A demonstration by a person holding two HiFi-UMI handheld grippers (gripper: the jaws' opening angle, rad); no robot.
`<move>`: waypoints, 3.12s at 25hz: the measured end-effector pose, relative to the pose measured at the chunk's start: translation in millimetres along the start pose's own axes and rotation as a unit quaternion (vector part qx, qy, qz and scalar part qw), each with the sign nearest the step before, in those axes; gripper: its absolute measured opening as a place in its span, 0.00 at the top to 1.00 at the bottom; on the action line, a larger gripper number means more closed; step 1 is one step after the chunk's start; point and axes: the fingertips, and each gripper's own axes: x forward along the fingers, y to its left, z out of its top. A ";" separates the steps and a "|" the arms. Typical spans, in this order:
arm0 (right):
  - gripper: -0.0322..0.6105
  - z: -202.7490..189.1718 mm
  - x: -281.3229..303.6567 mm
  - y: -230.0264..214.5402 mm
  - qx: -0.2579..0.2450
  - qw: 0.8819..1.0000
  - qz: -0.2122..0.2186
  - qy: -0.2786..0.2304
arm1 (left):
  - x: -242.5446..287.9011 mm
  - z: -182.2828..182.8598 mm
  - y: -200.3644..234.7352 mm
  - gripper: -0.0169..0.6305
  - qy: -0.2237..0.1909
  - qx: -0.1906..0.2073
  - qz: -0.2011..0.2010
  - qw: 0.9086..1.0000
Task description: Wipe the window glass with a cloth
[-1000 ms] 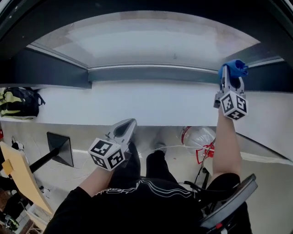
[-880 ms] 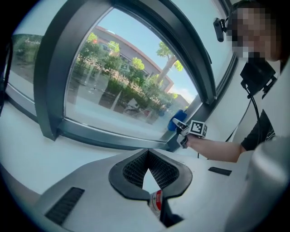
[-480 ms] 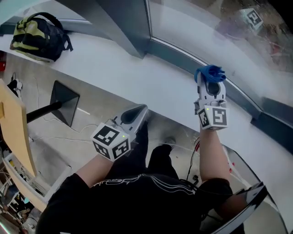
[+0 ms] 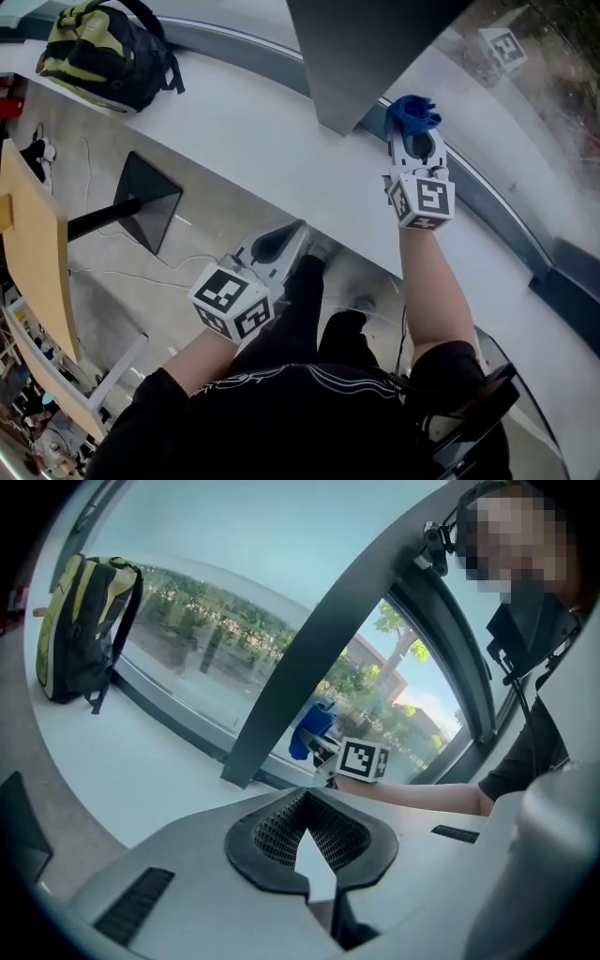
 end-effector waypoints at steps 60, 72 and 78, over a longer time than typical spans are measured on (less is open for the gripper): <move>0.77 -119.4 -488.9 -495.9 0.011 0.938 -0.346 0.028 | 177.0 -238.0 -342.1 0.96 0.244 0.110 -0.163 0.950; 0.78 -140.7 -529.8 -534.6 0.055 0.915 -0.398 0.027 | 184.0 -244.0 -333.7 0.96 0.243 0.114 -0.150 0.952; 0.78 -127.5 -527.6 -515.4 0.063 0.916 -0.395 0.021 | 176.9 -231.4 -334.9 0.96 0.230 0.124 -0.161 0.952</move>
